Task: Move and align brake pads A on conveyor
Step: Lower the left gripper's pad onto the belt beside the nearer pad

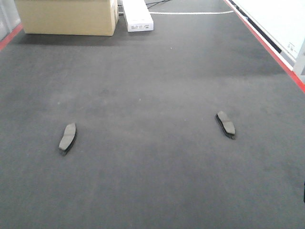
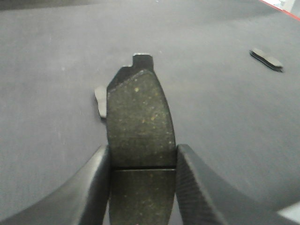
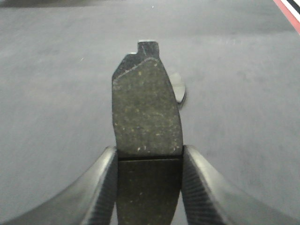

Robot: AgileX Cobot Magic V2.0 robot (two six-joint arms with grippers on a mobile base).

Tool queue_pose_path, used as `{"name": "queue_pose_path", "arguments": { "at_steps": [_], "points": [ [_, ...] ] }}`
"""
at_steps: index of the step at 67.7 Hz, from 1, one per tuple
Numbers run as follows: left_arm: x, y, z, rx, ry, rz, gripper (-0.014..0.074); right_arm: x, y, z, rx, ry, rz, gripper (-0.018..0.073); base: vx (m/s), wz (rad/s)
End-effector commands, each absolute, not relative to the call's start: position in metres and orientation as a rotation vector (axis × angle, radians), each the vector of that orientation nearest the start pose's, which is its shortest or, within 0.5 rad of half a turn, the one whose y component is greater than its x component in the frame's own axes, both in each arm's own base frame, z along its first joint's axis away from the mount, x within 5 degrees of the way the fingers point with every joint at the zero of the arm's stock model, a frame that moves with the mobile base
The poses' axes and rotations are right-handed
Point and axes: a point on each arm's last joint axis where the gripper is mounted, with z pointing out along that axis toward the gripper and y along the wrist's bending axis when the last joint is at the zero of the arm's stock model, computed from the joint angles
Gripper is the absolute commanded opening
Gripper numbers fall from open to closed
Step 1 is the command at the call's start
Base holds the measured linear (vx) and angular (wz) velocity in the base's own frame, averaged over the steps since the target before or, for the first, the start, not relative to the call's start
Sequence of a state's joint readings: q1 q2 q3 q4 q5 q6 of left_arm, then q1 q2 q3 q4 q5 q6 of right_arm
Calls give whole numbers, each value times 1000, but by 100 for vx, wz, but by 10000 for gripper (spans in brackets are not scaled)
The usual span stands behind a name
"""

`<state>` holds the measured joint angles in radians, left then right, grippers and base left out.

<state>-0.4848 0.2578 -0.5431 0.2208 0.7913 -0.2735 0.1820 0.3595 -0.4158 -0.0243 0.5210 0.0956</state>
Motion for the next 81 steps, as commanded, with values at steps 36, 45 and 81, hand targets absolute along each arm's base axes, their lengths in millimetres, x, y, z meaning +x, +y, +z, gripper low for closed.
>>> {"name": "queue_pose_path", "arguments": {
  "at_steps": [36, 45, 81],
  "points": [
    [49, -11, 325, 263, 1855, -261, -6, 80, 13, 301, -96, 1827, 156, -4, 20, 1],
    [49, -11, 325, 263, 1855, -261, -6, 80, 13, 301, -96, 1827, 156, -4, 3, 3],
    [49, -11, 325, 263, 1855, -261, -6, 80, 13, 301, -96, 1827, 156, -4, 0, 0]
  ]
}}
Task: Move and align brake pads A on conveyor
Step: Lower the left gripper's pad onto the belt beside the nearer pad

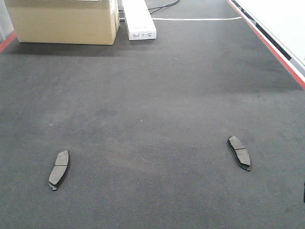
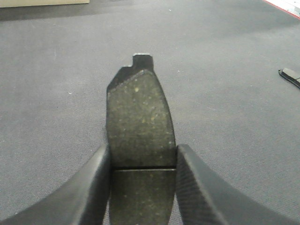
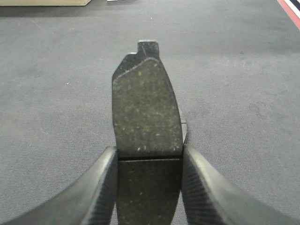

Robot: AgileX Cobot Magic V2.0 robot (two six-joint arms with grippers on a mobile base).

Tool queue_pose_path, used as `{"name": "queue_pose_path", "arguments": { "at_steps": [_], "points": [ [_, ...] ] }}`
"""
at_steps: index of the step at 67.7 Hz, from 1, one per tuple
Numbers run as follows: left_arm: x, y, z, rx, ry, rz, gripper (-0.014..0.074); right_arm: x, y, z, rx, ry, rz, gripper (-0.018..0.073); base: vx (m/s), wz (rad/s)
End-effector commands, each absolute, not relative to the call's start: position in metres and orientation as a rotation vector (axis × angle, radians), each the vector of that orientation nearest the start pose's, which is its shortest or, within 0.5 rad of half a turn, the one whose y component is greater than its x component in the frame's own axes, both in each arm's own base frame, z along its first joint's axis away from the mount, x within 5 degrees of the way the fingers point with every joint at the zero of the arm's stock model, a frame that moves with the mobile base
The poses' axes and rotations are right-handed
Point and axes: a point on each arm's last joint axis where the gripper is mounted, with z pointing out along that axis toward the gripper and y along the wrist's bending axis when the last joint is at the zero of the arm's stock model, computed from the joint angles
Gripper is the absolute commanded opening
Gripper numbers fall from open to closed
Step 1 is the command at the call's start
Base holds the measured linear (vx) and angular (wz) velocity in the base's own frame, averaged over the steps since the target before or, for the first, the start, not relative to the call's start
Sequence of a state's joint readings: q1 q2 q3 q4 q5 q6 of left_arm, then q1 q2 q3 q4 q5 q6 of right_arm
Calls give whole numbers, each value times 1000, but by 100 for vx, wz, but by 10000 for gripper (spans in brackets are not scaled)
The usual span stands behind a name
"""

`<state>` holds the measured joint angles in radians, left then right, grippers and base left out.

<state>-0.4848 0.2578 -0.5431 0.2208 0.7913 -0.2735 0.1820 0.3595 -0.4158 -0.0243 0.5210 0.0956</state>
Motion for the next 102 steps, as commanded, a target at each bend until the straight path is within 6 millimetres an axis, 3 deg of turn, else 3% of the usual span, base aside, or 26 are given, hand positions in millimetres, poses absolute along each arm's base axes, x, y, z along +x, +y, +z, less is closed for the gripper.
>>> {"name": "queue_pose_path", "arguments": {
  "at_steps": [1, 29, 42, 62, 71, 86, 102],
  "points": [
    [49, -11, 325, 263, 1855, -261, -6, 80, 13, 301, -96, 1827, 156, -4, 0, 0],
    [49, -11, 322, 215, 1893, -298, -6, 80, 13, 301, -96, 1827, 156, -4, 0, 0],
    [75, -24, 312, 45, 2086, -360, 3, 80, 13, 301, -96, 1827, 156, -4, 0, 0],
    [144, -65, 324, 62, 2239, -360, 8, 80, 13, 301, -96, 1827, 156, -4, 0, 0],
    [183, -87, 317, 75, 2297, -342, 16, 80, 13, 301, -96, 1827, 156, -4, 0, 0],
    [250, -123, 292, 49, 2407, -315, 26, 80, 13, 301, -96, 1827, 156, -4, 0, 0],
    [300, -151, 250, 32, 2531, -281, 54, 80, 13, 301, -96, 1827, 156, -4, 0, 0]
  ]
}}
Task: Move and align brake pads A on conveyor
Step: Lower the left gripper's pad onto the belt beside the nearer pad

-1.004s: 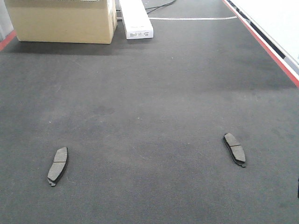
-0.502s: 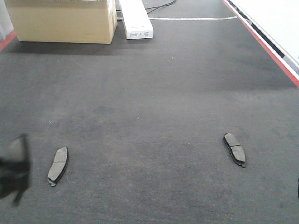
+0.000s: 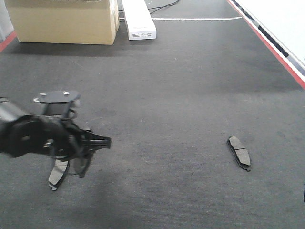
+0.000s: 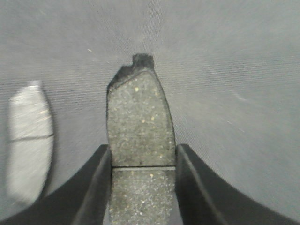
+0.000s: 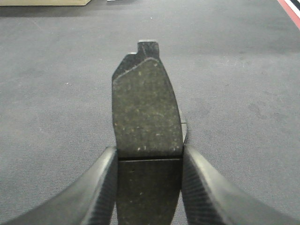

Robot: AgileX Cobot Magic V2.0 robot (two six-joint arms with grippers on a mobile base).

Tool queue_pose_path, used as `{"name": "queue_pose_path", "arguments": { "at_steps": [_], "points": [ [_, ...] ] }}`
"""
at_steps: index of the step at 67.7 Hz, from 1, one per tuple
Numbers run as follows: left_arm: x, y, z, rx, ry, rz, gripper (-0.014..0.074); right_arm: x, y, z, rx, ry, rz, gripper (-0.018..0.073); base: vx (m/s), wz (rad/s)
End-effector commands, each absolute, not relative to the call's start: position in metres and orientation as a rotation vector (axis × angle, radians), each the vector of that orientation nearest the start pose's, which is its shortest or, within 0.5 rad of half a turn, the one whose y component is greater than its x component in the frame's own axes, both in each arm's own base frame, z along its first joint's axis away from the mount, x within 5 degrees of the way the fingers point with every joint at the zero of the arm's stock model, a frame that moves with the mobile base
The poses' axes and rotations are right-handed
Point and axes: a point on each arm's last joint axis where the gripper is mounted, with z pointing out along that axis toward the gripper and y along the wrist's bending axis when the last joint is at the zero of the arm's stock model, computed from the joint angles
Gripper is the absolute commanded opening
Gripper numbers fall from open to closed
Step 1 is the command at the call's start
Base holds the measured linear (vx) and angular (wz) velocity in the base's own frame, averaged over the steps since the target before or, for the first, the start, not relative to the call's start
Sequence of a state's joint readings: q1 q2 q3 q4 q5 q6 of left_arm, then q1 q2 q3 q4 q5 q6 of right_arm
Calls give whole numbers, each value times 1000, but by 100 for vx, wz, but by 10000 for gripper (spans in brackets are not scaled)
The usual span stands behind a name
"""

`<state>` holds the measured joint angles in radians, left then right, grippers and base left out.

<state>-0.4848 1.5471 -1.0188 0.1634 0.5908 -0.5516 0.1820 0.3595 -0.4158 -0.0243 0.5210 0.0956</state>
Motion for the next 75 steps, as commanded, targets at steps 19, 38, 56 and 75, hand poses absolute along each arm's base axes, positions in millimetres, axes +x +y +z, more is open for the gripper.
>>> {"name": "queue_pose_path", "arguments": {
  "at_steps": [19, 38, 56, 75],
  "points": [
    [333, -171, 206, -8, 2643, -268, 156, 80, 13, 301, -96, 1827, 156, -4, 0, 0],
    [346, -180, 194, -44, 2678, -284, 359, 80, 13, 301, -96, 1827, 156, -4, 0, 0],
    [344, -179, 217, -27, 2655, -284, 400, 80, 13, 301, -96, 1827, 156, -4, 0, 0],
    [306, -171, 283, 165, 2552, -128, 398, 80, 13, 301, -96, 1827, 156, -4, 0, 0]
  ]
}}
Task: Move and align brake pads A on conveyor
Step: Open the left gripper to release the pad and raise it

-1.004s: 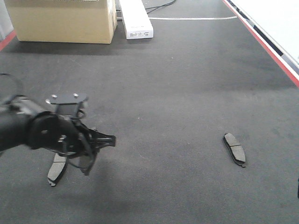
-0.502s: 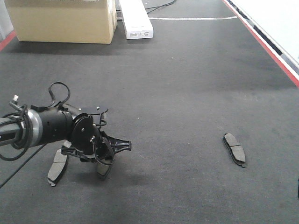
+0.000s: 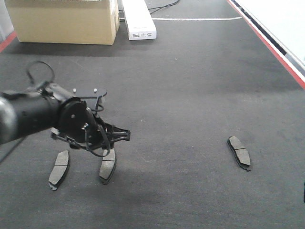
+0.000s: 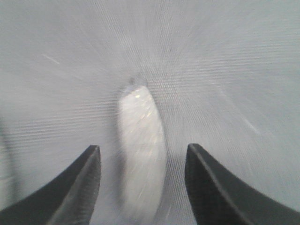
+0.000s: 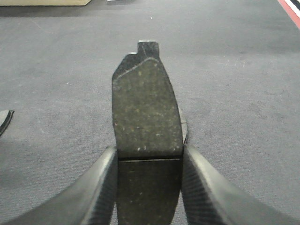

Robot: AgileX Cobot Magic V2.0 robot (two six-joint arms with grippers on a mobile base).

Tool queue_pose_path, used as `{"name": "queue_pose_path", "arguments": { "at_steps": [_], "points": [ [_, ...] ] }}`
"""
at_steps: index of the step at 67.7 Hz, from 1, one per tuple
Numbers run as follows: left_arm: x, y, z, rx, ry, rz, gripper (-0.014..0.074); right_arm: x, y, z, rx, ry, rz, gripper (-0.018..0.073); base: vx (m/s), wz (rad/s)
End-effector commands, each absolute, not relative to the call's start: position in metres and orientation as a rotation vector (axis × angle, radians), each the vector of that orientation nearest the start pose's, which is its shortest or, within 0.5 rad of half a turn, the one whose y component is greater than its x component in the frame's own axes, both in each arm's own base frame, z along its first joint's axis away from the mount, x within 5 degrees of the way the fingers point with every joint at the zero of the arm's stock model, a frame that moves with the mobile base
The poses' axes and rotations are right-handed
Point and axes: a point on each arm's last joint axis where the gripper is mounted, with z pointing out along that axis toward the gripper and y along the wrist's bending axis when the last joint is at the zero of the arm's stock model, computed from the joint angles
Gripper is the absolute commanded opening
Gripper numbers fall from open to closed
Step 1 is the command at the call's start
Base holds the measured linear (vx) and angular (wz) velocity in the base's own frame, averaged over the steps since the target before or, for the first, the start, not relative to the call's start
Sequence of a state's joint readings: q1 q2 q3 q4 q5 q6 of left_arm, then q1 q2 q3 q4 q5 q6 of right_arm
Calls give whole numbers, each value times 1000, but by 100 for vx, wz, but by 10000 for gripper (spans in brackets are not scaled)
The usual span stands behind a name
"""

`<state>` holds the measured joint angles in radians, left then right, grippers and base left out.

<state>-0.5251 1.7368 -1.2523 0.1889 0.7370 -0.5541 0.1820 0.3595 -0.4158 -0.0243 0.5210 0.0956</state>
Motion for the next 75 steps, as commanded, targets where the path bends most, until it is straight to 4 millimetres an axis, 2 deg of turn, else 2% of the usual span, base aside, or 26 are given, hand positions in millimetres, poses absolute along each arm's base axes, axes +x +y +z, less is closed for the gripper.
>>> {"name": "queue_pose_path", "arguments": {
  "at_steps": [1, 18, 22, 27, 39, 59, 75],
  "points": [
    [302, -172, 288, 177, 2541, -129, 398, 80, 13, 301, -96, 1827, 156, -4, 0, 0],
    [243, -166, 366, 252, 2336, -260, 398, 80, 13, 301, -96, 1827, 156, -4, 0, 0],
    [230, -159, 379, 266, 2282, -279, 398, 80, 13, 301, -96, 1827, 156, -4, 0, 0],
    [214, -149, 386, 278, 2242, -284, 398, 80, 13, 301, -96, 1827, 156, -4, 0, 0],
    [174, -118, 380, 283, 2197, -318, 398, 80, 13, 301, -96, 1827, 156, -4, 0, 0],
    [107, -65, 350, 318, 2100, -363, 398, 80, 13, 301, -96, 1827, 156, -4, 0, 0],
    [44, -29, 330, 438, 1922, -539, 398, 80, 13, 301, -96, 1827, 156, -4, 0, 0]
  ]
}}
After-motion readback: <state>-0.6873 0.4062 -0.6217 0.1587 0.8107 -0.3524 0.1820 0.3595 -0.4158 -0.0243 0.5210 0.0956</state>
